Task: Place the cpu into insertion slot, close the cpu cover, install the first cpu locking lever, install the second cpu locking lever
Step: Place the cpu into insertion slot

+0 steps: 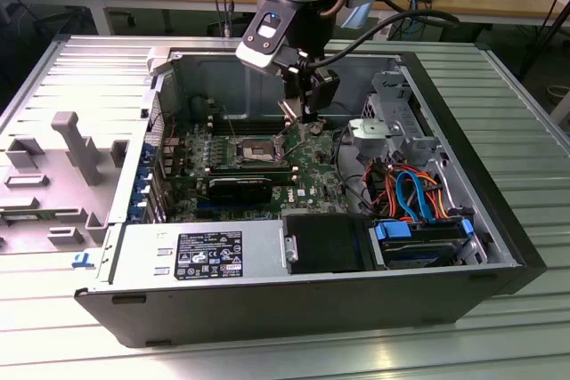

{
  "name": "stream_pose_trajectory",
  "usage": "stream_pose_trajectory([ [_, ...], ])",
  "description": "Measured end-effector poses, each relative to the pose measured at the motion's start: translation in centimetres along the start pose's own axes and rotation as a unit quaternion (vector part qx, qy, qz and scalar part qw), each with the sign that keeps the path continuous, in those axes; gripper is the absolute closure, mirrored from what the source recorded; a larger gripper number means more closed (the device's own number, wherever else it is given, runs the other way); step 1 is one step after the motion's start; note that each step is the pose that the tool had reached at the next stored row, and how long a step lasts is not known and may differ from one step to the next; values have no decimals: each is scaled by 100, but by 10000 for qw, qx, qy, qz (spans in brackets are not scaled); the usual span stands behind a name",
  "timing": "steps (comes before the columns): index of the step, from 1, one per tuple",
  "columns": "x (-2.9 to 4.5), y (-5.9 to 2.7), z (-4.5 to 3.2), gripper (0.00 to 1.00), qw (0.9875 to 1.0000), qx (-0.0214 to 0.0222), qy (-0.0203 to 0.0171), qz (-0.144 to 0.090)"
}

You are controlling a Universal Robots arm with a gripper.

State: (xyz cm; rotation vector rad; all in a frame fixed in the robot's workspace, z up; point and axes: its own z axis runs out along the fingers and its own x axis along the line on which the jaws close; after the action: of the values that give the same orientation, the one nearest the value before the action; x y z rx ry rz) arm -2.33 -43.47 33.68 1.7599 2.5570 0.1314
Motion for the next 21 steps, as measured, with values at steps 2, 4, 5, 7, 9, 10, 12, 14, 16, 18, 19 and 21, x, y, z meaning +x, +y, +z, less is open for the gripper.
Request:
stream_pose_trajectory([
  [2, 0, 0, 0, 45, 10000, 0, -1, 9],
  [4, 0, 0, 0, 45, 10000, 0, -1, 15],
  [5, 0, 0, 0, 45, 10000, -1, -2, 22],
  [7, 0, 0, 1, 45, 10000, -1, -3, 33],
  [9, 0, 0, 1, 45, 10000, -1, -3, 39],
  [10, 0, 0, 1, 45, 10000, -1, -4, 45],
  [12, 0, 0, 1, 45, 10000, -1, -4, 51],
  [14, 0, 0, 1, 45, 10000, -1, -5, 60],
  [16, 0, 0, 2, 45, 10000, -1, -6, 68],
  [18, 0, 0, 2, 45, 10000, -2, -6, 73],
  [19, 0, 0, 2, 45, 10000, -1, -7, 77],
  [21, 0, 0, 2, 45, 10000, -1, -8, 87],
])
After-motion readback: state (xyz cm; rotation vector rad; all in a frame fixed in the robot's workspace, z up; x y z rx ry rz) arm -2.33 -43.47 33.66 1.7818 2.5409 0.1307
